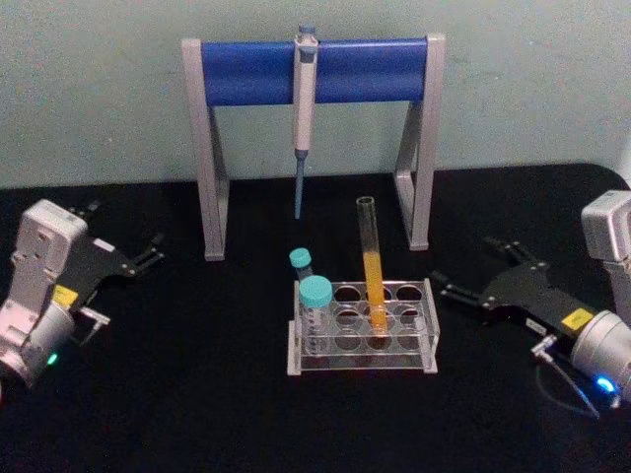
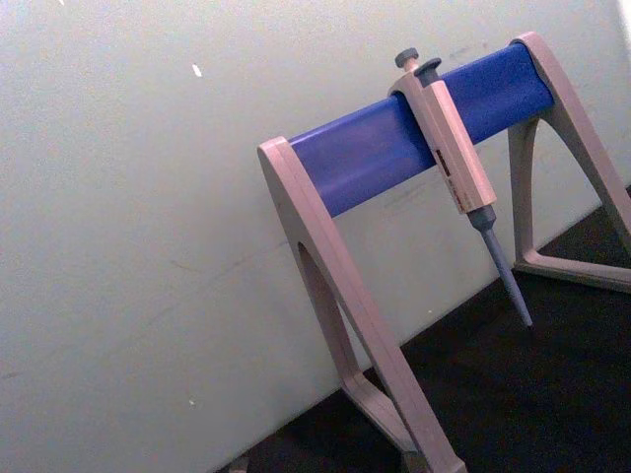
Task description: Pick up the test tube from the test tube rack, shake it, then place it back into the test tube rack.
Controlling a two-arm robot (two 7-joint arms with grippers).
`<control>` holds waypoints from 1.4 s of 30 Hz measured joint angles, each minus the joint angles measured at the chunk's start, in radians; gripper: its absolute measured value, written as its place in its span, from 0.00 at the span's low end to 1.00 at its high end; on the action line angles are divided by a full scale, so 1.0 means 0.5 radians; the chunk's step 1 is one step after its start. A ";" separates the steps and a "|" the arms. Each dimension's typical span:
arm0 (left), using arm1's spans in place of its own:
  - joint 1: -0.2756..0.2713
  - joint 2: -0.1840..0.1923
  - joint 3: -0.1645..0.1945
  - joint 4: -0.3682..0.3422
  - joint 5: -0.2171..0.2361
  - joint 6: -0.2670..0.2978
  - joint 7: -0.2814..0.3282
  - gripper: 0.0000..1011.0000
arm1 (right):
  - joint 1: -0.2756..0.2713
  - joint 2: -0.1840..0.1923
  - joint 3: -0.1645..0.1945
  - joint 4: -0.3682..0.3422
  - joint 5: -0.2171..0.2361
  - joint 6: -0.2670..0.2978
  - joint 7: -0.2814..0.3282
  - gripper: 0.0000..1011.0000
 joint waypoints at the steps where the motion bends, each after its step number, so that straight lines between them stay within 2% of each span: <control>1: 0.000 0.000 0.000 0.000 0.000 0.000 0.000 0.99 | 0.002 -0.002 -0.003 -0.007 0.011 0.018 0.024 0.99; 8: 0.000 0.000 0.000 0.000 0.000 0.000 0.000 0.99 | 0.077 -0.039 -0.052 -0.018 0.055 0.166 0.171 0.99; 11: 0.000 0.000 0.000 0.000 0.000 0.000 0.000 0.99 | 0.142 -0.070 -0.084 0.011 0.057 0.236 0.228 0.99; 15: 0.000 0.000 0.000 0.000 0.000 0.000 0.000 0.99 | 0.256 -0.126 -0.142 0.090 0.041 0.320 0.286 0.99; 20: 0.000 0.000 0.000 0.000 0.000 0.000 0.000 0.99 | 0.382 -0.206 -0.210 0.208 -0.012 0.381 0.300 0.99; 27: 0.000 0.000 0.000 0.000 0.000 0.000 0.000 0.99 | 0.502 -0.289 -0.260 0.357 -0.053 0.404 0.332 0.99; 42: 0.000 0.000 0.000 0.000 0.000 0.000 0.000 0.99 | 0.645 -0.386 -0.322 0.530 -0.152 0.347 0.382 0.99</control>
